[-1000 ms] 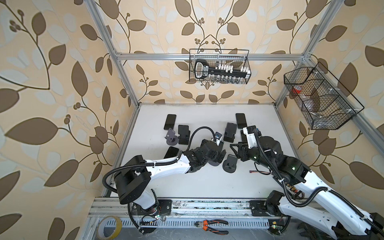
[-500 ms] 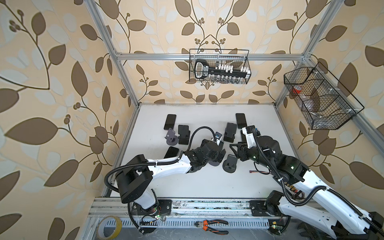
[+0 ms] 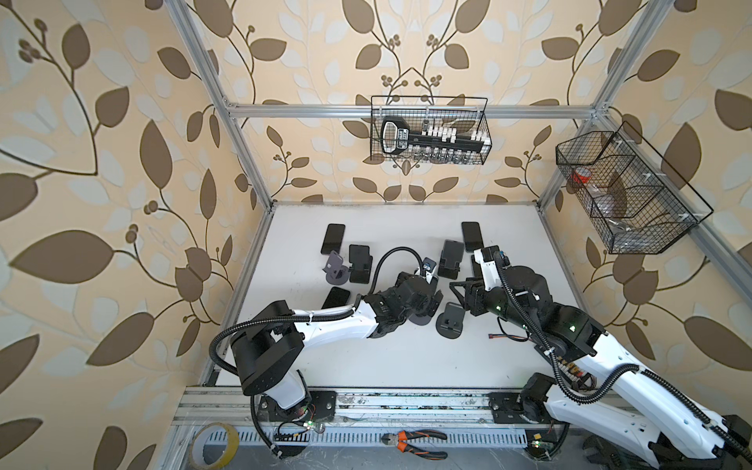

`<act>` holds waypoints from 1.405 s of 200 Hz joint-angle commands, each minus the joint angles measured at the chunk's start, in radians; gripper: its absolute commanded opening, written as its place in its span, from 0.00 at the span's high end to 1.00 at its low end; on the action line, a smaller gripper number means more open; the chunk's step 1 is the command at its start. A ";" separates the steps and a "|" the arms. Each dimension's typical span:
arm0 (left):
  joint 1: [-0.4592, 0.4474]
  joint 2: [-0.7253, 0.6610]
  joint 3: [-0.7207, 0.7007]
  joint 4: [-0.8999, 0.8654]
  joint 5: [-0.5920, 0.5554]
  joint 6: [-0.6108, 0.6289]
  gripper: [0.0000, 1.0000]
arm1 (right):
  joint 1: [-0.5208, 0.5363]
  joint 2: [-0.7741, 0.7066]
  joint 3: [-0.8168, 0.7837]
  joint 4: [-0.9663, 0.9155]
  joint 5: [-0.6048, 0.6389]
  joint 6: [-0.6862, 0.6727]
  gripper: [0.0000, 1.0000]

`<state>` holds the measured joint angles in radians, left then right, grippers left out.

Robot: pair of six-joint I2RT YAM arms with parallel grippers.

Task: Remove the phone from the phone stand

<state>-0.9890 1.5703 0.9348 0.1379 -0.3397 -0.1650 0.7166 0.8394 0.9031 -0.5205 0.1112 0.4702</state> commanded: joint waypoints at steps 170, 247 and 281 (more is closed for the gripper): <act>0.009 0.004 0.034 0.006 0.021 -0.021 0.27 | -0.008 -0.041 -0.013 -0.005 0.007 0.010 0.44; 0.009 -0.020 0.032 0.017 0.025 -0.018 0.31 | -0.009 -0.060 -0.018 -0.006 0.010 0.019 0.44; 0.009 -0.034 0.027 0.022 0.027 -0.018 0.32 | -0.009 -0.065 -0.014 -0.007 0.008 0.022 0.44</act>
<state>-0.9867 1.5780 0.9413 0.1448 -0.3225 -0.1673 0.7109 0.7898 0.9028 -0.5209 0.1116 0.4808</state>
